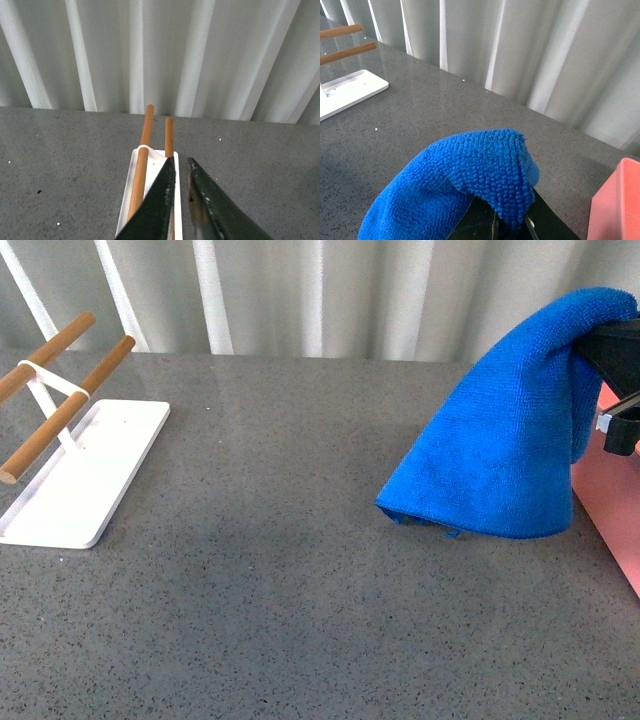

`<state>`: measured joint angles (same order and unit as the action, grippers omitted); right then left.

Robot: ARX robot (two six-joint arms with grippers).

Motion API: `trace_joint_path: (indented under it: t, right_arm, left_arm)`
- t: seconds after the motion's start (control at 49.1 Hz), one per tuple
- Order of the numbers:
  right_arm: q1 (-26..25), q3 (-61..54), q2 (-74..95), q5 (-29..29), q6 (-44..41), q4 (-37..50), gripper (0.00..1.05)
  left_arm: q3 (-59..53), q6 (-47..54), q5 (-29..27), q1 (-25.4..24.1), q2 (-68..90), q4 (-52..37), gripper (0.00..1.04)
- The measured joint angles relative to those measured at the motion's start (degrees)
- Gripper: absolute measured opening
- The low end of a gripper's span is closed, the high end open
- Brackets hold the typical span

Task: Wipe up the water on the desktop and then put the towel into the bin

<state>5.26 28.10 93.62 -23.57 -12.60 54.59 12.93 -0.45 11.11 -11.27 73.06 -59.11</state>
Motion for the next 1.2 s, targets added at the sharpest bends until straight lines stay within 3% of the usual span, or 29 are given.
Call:
trace_joint_path:
  t: [0.041, 0.163, 0.57, 1.201]
  right_arm:
    - [-0.17, -0.31, -0.24, -0.02, 0.0, -0.02, 0.03]
    - [-0.37, -0.66, -0.42, -0.11, -0.09, -0.13, 0.03]
    - [-0.61, -1.18, -0.74, 0.17, -1.16, -0.83, 0.03]
    - [0.52, -1.75, -0.74, 0.96, -1.2, -0.81, 0.03]
  left_arm:
    - [-1.75, -0.15, -0.85, 0.81, -1.16, -1.01, 0.04]
    - [-5.84, 0.09, -2.93, 2.8, -4.59, -1.16, 0.04]
    - [-11.41, 0.15, -10.91, 10.75, -25.92, 14.21, 0.04]
    - [-11.65, 0.17, -11.04, 11.19, -48.89, 34.88, 0.04]
